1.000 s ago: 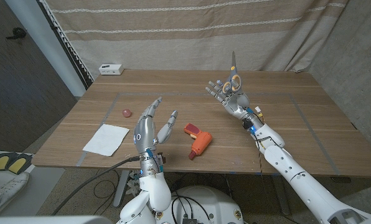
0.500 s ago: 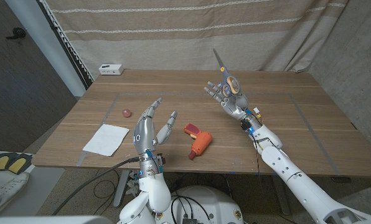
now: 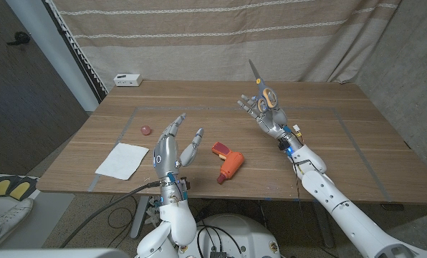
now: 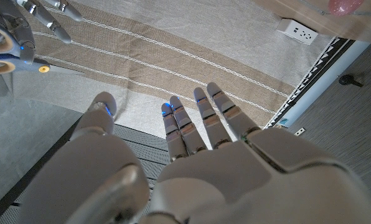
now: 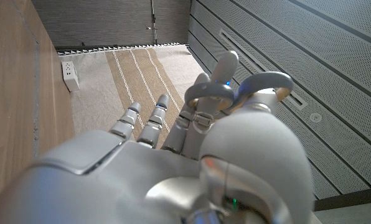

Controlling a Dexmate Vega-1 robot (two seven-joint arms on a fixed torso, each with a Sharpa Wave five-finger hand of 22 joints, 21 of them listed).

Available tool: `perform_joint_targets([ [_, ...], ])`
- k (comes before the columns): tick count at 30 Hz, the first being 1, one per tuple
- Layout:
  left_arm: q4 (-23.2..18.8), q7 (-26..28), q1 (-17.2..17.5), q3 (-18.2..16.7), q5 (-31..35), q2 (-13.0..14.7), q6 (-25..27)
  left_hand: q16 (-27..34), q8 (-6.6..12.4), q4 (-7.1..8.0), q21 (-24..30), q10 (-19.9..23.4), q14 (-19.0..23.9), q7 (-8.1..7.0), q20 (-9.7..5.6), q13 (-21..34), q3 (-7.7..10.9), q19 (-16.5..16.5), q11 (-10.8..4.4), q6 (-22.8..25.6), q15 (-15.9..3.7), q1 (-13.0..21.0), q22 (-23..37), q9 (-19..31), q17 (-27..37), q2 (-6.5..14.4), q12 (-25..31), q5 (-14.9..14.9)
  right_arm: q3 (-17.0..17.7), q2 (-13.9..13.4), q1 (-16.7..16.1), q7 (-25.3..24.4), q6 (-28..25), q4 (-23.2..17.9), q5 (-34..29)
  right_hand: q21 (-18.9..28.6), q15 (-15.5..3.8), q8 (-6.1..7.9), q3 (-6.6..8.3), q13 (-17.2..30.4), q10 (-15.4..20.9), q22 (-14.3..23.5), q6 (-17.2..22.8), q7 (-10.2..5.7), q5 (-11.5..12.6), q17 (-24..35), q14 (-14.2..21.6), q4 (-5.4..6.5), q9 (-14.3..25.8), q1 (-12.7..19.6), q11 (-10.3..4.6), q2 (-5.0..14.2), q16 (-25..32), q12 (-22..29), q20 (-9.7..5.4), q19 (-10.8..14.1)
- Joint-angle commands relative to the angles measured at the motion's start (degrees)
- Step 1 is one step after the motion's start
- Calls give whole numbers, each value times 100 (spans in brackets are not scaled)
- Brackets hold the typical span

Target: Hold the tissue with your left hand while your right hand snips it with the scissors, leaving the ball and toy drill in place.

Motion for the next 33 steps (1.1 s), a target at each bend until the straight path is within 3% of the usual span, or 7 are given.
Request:
perform_joint_targets([
  [1, -12, 0, 51, -7, 66, -59, -26, 30, 44, -3, -16, 67, 51, 22, -491, 12, 4, 46, 12, 86, -979, 77, 10, 1, 10, -3, 58, -24, 4, 57, -45, 139, -144, 65, 310, -7, -842, 146, 57, -28, -2, 16, -79, -26, 80, 14, -24, -83, 188, 234, -24, 103, 29, -55, 20, 10],
  [14, -64, 0, 9, 68, 36, 13, 61, 39, 68, -3, -15, 155, 104, 10, -498, 11, 13, 53, 12, 209, -978, 89, 10, -1, 11, 4, 76, -34, 139, 275, -4, 472, -454, 253, 691, -11, -860, 360, 64, -29, -43, 15, -238, -82, 107, 24, -79, -89, 461, 296, -2, 137, 25, -130, 27, 11],
  [17, -72, 0, 10, 57, 20, 43, 65, 42, 77, -1, -15, 184, 122, 4, -500, 11, 15, 55, 12, 256, -978, 90, 10, -1, 11, 7, 82, -39, 144, 275, 22, 483, -472, 270, 656, -13, -844, 249, 54, -26, -118, 14, -393, -200, 106, 26, -114, -66, 295, 283, 0, 161, 17, -188, 46, 14],
  [26, 1, 0, 5, 24, -11, 42, -14, 39, 101, -4, -15, 269, 152, -20, -498, 9, 20, 59, 19, 392, -982, 100, 9, -3, 10, 6, 96, -51, 99, 211, 115, 486, -364, 282, 387, -27, -748, -9, 25, 23, -316, 13, -760, -310, 93, 16, -238, -17, -70, 248, 4, 196, -30, -308, 86, -19],
  [27, 27, 0, 3, 21, -12, 33, -34, 38, 106, -4, -16, 277, 155, -18, -499, 9, 21, 58, 22, 413, -982, 101, 9, -4, 10, 6, 96, -53, 90, 205, 127, 486, -374, 280, 378, -28, -745, -55, 20, 23, -359, 13, -828, -268, 91, 12, -246, -7, -115, 236, 6, 203, -34, -333, 90, -21],
  [29, 46, 0, 6, 10, -8, 17, -63, 38, 113, -4, -16, 295, 161, -2, -499, 9, 22, 58, 13, 449, -981, 102, 9, -4, 10, 5, 98, -55, 88, 211, 133, 494, -380, 287, 384, -27, -719, -315, -3, 24, -448, 12, -1150, -357, 73, -13, -270, 41, -324, 178, 5, 238, -53, -391, 101, -31],
  [33, 72, 0, 15, -7, -22, 16, -97, 40, 119, -3, -17, 352, 180, -5, -498, 9, 23, 60, 11, 498, -981, 103, 9, -6, 10, 5, 111, -60, 60, 195, 162, 515, -374, 306, 335, -34, -691, -443, -12, 11, -497, 10, -1262, -372, 64, -29, -303, 58, -436, 158, 3, 252, -73, -425, 119, -48],
])
